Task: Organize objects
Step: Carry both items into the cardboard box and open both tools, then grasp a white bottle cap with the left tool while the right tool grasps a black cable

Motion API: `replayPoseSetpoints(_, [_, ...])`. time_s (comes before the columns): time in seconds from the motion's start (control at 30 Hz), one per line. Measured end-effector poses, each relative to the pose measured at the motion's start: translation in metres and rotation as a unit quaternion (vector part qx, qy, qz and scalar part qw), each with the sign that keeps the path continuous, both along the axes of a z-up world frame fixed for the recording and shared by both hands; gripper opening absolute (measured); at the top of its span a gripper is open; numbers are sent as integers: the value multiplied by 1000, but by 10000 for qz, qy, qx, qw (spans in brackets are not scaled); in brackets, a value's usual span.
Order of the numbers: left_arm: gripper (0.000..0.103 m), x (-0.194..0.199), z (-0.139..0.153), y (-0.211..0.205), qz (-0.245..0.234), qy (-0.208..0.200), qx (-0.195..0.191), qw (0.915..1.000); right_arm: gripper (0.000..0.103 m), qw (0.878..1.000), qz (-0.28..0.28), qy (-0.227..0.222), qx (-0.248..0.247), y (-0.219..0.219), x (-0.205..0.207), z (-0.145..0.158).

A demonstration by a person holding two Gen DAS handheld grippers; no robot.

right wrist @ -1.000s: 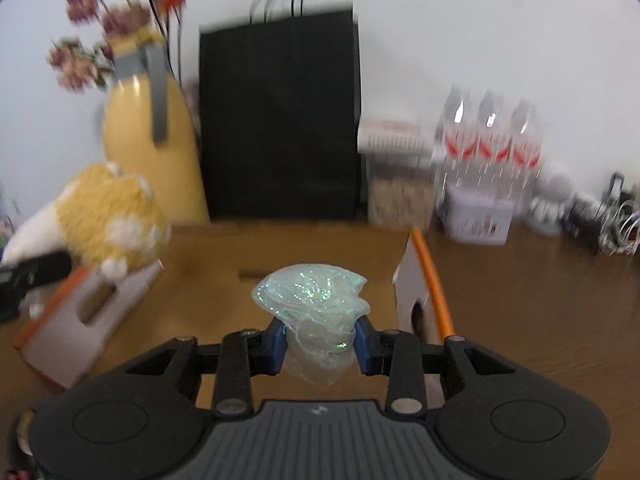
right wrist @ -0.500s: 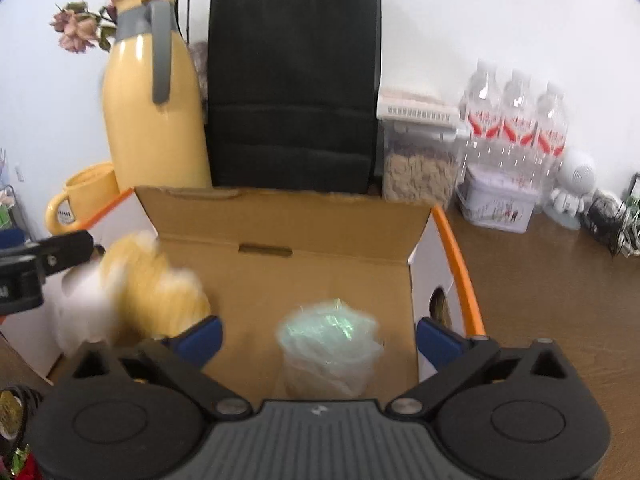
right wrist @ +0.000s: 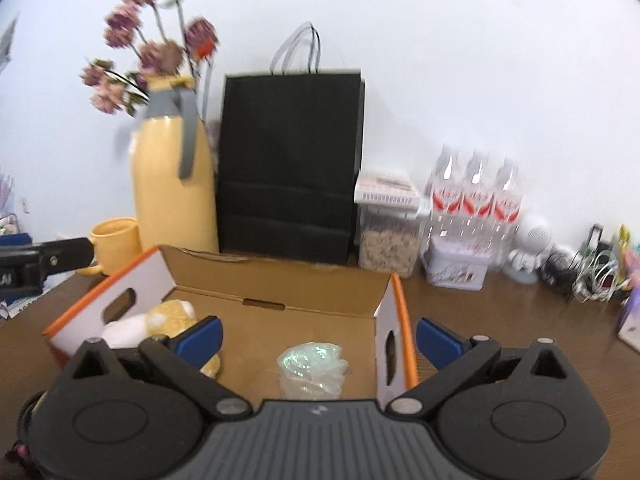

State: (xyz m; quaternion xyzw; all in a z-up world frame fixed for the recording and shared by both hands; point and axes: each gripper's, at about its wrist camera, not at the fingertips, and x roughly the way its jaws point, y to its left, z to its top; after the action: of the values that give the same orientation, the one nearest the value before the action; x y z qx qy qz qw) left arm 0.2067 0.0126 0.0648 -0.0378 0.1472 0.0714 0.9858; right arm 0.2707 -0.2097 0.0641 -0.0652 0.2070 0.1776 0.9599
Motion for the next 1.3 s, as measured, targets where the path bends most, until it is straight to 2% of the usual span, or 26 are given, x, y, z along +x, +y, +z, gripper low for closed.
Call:
replayPoseSetpoints(0.23, [103,-65,8,6,-310,-17,-63,9995,103,9992,215,-303,-156,-29,-85,13])
replayPoseSetpoints(0.5, [103,-134,-8,-4,-611,218,191,9977,103,9992,330,47,-200,-53,-161,-11])
replayPoseSetpoints(0.67, [103,-166,-31,-15,-760,588,94,9953,103,9988,342,268,-206,-63,-196,-29])
replayPoseSetpoints(0.93, [103,-198,-64,-48,-1109,1092,-145,9877,103,9989,218,393,-143,-84,-215,-41])
replayPoseSetpoints(1.1, [103,-203,-82,-67,-1158,1428,-89,9829,103,9985,129,508,-169,-95,-213,-53])
replayPoseSetpoints(1.3, [102,-203,-99,-93,-1471,1716,-5,9741,103,9973,159,680,-229,-101,-208,-67])
